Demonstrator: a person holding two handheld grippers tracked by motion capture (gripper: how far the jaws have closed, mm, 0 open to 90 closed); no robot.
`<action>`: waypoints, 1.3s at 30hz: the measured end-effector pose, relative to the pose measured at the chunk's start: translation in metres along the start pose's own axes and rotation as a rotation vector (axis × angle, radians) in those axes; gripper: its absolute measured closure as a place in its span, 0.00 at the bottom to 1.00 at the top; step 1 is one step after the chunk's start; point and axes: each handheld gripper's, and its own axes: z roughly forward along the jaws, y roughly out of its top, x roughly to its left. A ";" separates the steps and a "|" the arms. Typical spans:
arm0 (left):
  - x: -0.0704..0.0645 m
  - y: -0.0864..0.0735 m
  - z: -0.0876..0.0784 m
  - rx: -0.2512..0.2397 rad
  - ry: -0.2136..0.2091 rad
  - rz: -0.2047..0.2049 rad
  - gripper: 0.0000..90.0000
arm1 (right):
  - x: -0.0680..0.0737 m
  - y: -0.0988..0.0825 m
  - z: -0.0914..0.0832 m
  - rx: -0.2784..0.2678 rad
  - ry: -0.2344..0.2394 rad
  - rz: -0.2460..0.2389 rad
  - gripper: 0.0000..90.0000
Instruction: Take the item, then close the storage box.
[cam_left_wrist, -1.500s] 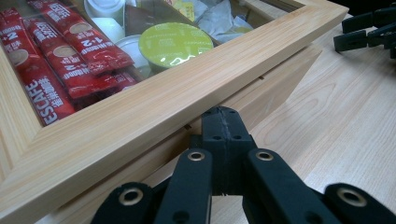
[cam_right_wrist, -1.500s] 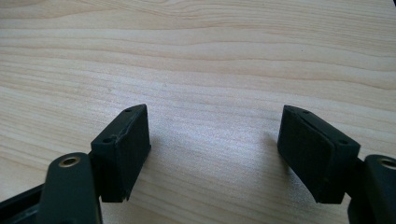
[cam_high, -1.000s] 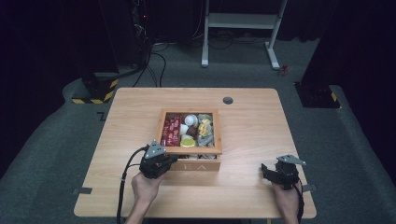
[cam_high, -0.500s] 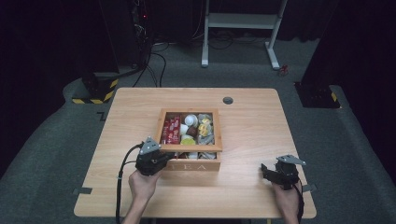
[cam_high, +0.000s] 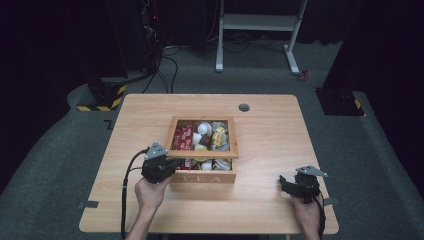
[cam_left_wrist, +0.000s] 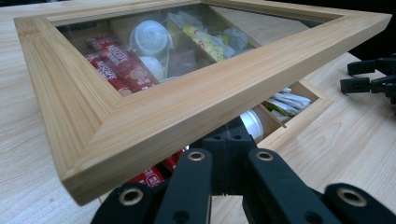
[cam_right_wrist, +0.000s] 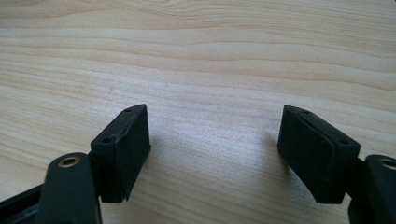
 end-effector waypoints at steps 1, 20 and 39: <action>0.000 0.000 0.000 0.000 0.000 0.000 1.00 | 0.000 0.000 0.000 0.000 0.000 0.000 0.28; 0.006 0.030 -0.008 -0.009 -0.016 -0.002 1.00 | 0.005 0.006 0.001 0.016 0.091 -0.018 0.34; 0.011 0.046 -0.011 -0.022 -0.024 -0.008 1.00 | 0.050 0.040 -0.016 -0.159 0.357 -0.099 0.43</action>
